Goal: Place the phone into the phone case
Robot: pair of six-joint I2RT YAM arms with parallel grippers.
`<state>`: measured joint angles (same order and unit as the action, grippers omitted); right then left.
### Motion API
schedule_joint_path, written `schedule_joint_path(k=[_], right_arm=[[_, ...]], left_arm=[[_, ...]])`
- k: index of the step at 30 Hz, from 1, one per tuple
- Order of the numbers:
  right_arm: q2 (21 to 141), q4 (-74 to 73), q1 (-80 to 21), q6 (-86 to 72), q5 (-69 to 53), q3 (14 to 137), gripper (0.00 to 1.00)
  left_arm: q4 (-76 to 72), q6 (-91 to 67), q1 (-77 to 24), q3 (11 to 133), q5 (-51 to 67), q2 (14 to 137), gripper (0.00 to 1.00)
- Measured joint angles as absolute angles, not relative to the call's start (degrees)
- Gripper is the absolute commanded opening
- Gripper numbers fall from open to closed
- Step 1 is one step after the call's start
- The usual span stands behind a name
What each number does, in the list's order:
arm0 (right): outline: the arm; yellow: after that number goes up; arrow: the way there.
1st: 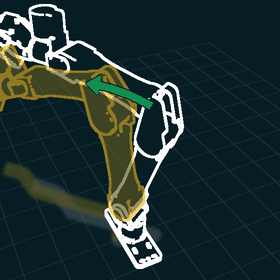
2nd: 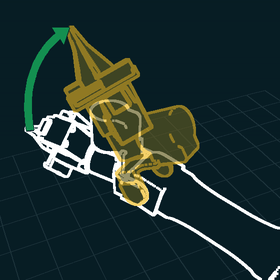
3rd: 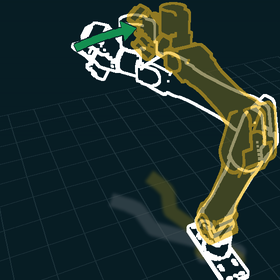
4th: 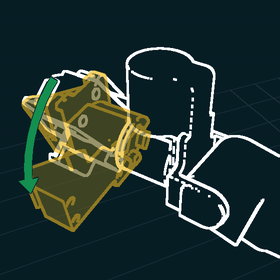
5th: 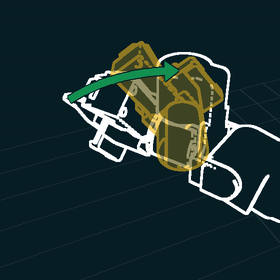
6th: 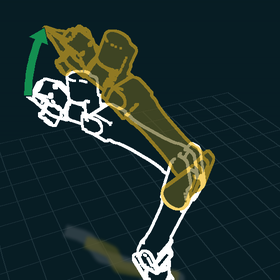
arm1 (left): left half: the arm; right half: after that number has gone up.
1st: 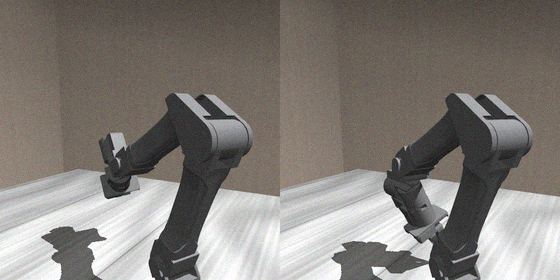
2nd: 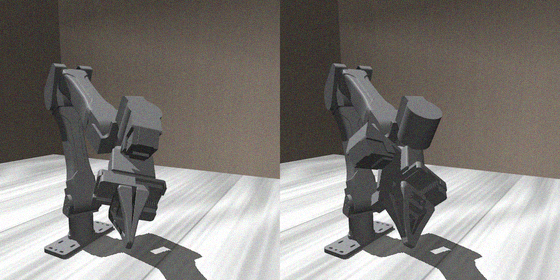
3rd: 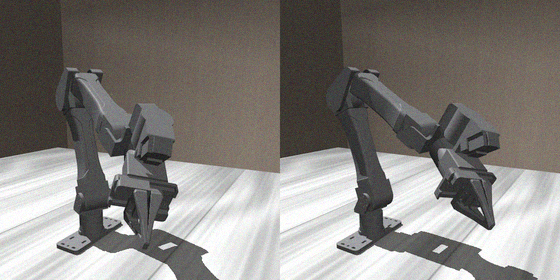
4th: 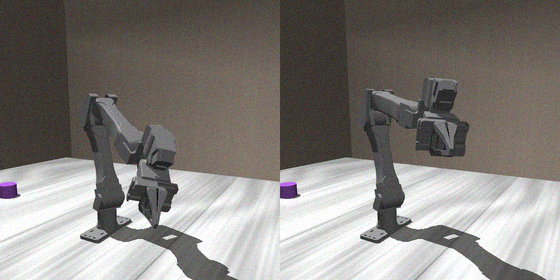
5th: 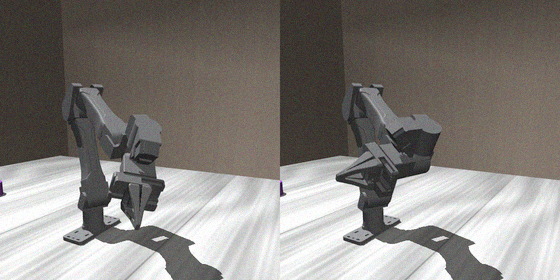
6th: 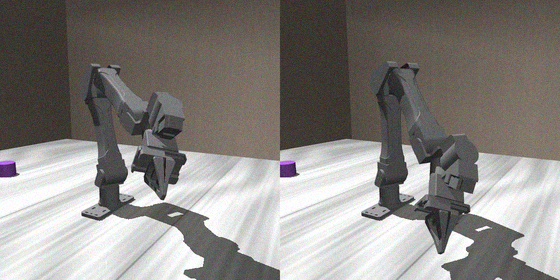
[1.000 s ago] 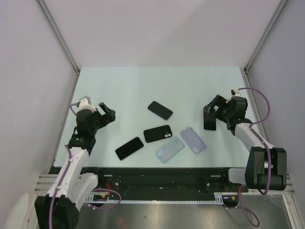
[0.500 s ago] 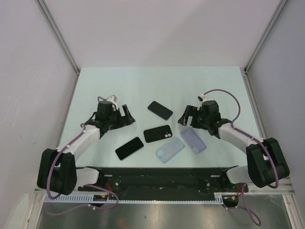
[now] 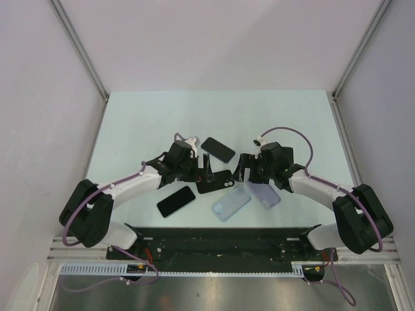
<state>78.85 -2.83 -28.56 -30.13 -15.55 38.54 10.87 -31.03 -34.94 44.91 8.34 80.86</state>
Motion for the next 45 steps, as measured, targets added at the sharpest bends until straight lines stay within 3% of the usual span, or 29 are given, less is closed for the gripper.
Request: schedule_joint_path(k=[16,30,45], right_arm=[[75.37,-6.81,-35.09,-32.16,-15.88,38.22,1.00],[79.02,-8.71,-36.91,-32.42,-10.44,37.71,1.00],[77.19,-10.87,-36.18,-32.38,-7.29,37.04,1.00]], left_arm=[[10.90,-44.18,-50.15,38.20,12.69,78.74,1.00],[11.11,-52.53,-52.10,36.40,15.70,79.11,0.99],[9.91,-54.72,-52.88,37.82,17.17,84.40,0.77]])
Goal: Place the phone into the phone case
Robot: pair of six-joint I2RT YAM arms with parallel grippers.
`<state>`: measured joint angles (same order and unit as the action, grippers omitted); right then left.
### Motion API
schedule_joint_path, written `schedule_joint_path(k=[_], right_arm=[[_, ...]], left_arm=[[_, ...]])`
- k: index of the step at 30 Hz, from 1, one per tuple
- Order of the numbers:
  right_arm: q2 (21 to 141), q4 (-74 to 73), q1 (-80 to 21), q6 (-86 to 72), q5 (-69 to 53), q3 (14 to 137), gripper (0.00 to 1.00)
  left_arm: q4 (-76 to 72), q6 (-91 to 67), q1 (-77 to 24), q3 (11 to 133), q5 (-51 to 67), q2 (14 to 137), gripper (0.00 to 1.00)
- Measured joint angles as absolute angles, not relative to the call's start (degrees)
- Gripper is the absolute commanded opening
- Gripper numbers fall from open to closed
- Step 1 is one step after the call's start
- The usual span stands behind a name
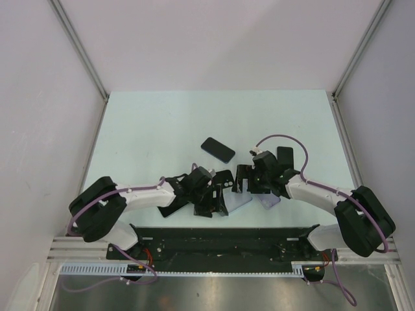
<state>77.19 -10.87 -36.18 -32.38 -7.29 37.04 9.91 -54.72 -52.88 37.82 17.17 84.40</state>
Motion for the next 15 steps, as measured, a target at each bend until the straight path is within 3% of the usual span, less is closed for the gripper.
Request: schedule_joint_path(k=[15], right_arm=[[78.15,-5.23,-36.47,-34.41,-9.89,33.91,1.00]], left_arm=[[8.99,-53.36,-50.54,40.64,16.80,87.68,0.79]])
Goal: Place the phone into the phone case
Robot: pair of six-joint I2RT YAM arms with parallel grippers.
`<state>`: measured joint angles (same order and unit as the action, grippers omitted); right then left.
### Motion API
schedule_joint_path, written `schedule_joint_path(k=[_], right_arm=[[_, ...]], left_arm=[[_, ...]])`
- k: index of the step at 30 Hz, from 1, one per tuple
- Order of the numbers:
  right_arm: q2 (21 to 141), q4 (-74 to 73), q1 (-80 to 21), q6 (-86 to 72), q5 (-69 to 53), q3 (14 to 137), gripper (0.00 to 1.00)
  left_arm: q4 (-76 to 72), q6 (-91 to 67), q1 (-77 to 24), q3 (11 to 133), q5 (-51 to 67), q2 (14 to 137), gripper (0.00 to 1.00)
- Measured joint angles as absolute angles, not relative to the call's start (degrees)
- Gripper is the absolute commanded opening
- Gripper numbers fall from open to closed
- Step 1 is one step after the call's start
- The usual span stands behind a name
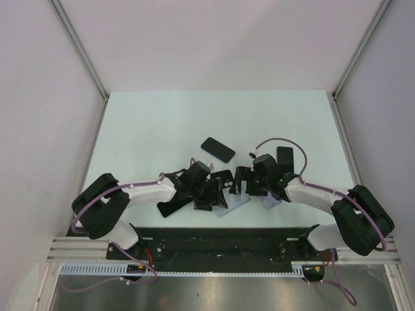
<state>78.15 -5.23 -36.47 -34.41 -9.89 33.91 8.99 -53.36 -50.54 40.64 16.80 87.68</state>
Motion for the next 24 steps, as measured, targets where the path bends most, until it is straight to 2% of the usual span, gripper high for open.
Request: schedule_joint_path(k=[9,11,12,13,24], right_arm=[[77.54,-2.22,-41.30,-38.92,-11.35,32.29,1.00],[77.54,-1.83,-42.39,-40.45,-11.90,32.03,1.00],[77.45,-1.54,-42.72,-41.17,-12.12,31.83,1.00],[77.38,-1.34,-42.94,-41.76,-12.38,31.68,1.00],[74.48,-2.66,-39.92,-44.31,-14.72,29.85,1.00]], left_arm=[[9.41,-49.58,-42.96,37.58,15.70,83.33,0.85],[9.78,-48.84,-42.35,37.32,15.11,82.54,0.89],[10.00,-48.40,-42.19,37.26,14.94,82.28,0.97],[10.17,-48.05,-42.15,37.23,14.83,82.06,0.99],[12.34,-44.47,-42.02,36.32,13.19,75.61,1.00]])
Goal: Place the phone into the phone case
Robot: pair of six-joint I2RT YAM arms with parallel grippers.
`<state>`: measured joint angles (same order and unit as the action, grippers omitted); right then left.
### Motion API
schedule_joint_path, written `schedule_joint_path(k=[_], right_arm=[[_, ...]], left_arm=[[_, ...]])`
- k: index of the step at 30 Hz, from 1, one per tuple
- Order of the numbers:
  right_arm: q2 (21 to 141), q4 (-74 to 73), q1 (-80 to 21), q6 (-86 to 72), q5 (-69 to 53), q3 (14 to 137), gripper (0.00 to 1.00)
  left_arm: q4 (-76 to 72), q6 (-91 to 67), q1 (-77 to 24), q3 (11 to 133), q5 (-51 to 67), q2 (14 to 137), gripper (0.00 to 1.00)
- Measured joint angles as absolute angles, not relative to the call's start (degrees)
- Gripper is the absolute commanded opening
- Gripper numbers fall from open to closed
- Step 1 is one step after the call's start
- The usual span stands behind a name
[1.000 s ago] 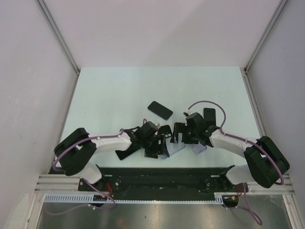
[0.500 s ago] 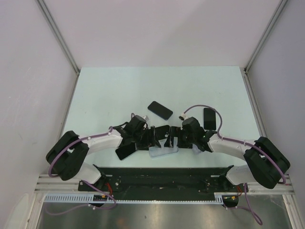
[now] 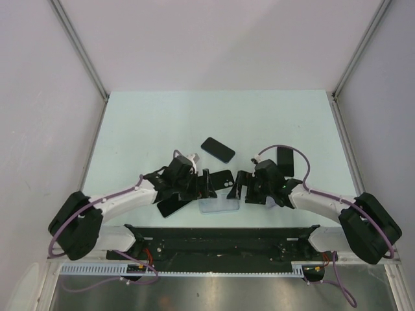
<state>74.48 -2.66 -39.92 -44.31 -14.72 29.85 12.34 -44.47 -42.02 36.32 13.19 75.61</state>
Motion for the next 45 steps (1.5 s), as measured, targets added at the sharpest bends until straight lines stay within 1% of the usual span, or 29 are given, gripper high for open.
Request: schedule_joint_path(k=[6,12,16,19,24,30,36,40,45], right_arm=[[66.00,-6.35,-32.10,-42.76,-16.34,29.47,1.00],[57.80,-7.81,-23.35,-41.28,-19.62,29.47,1.00],[57.21,-7.92,-21.06,-40.34,-21.34,29.47,1.00],[59.79,-7.18,-20.21,-40.07,-23.03,29.52,0.99],[68.58,-6.39,-19.94,-39.20,-24.45,31.92,1.00],[82.54,-5.85,-19.59,-36.40,-24.03,43.66,1.00],[95.13,-3.70,-18.46,-35.24,-24.08,53.23,1.00],[102.69,-2.00,-17.87,-35.16,-24.51,56.55,1.00],[109.38,2.26,-17.52,-35.66,-26.30,62.78,1.00]], left_arm=[[13.98,-41.28,-41.25,37.36,10.55,65.39,1.00],[14.59,-36.95,-37.71,40.14,7.75,56.86,1.00],[14.76,-34.85,-34.81,41.10,6.48,54.50,1.00],[15.31,-34.28,-31.64,41.36,6.48,55.09,1.00],[16.03,-34.30,-25.52,43.48,9.87,62.15,1.00],[16.88,-34.50,-20.99,49.95,16.49,76.69,1.00],[17.08,-34.50,-20.43,58.52,21.61,91.31,1.00],[16.86,-34.65,-20.43,62.22,23.70,97.73,1.00],[16.45,-35.75,-20.43,65.32,25.10,104.31,1.00]])
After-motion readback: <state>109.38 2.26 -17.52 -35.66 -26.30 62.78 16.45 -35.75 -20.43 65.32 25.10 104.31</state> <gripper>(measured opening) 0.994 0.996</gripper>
